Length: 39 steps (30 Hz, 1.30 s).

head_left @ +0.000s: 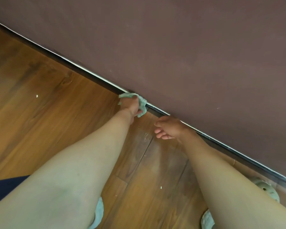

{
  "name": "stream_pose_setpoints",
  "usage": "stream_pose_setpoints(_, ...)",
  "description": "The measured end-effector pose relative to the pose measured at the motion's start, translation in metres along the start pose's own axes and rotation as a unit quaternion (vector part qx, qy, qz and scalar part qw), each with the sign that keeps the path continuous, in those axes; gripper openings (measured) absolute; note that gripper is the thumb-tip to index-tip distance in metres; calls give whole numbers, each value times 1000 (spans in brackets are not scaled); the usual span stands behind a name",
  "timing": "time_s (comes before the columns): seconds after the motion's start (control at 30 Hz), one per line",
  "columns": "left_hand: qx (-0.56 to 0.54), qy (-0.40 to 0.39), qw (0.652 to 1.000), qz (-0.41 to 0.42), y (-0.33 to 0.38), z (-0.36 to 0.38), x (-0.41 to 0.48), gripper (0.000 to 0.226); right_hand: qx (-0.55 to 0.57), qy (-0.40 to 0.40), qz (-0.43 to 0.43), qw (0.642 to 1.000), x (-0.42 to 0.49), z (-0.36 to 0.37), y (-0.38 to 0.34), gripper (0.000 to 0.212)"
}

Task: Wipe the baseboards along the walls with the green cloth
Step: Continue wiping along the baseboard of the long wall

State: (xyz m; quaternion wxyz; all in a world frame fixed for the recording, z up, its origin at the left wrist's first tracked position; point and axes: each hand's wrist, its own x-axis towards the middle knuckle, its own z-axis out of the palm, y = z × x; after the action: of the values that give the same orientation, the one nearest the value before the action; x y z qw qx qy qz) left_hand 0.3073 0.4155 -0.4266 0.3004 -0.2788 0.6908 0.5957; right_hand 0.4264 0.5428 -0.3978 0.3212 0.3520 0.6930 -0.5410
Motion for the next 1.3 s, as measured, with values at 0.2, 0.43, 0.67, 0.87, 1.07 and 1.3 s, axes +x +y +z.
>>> stream_pose_setpoints(0.2,44,62,996,52,3,-17,13,11,-12,-13,12,1000,0,7,4,16)
stream_pose_setpoints(0.43,19,72,997,1,9,-13,30,37,4,-7,10,1000,-7,0,2,16)
stream_pose_setpoints(0.67,75,-73,994,19,-22,12,-10,26,1,-6,11,1000,-5,9,-2,8)
stream_pose_setpoints(0.87,74,-7,995,63,-24,2,9,27,-4,0,-4,1000,-5,5,-3,8)
stream_pose_setpoints(1.07,78,45,996,8,-3,-5,17,58,69,16,20,997,-6,-9,10,13)
stream_pose_setpoints(1.3,39,-65,997,-19,-25,23,-24,27,82,33,28,996,-8,-9,12,16)
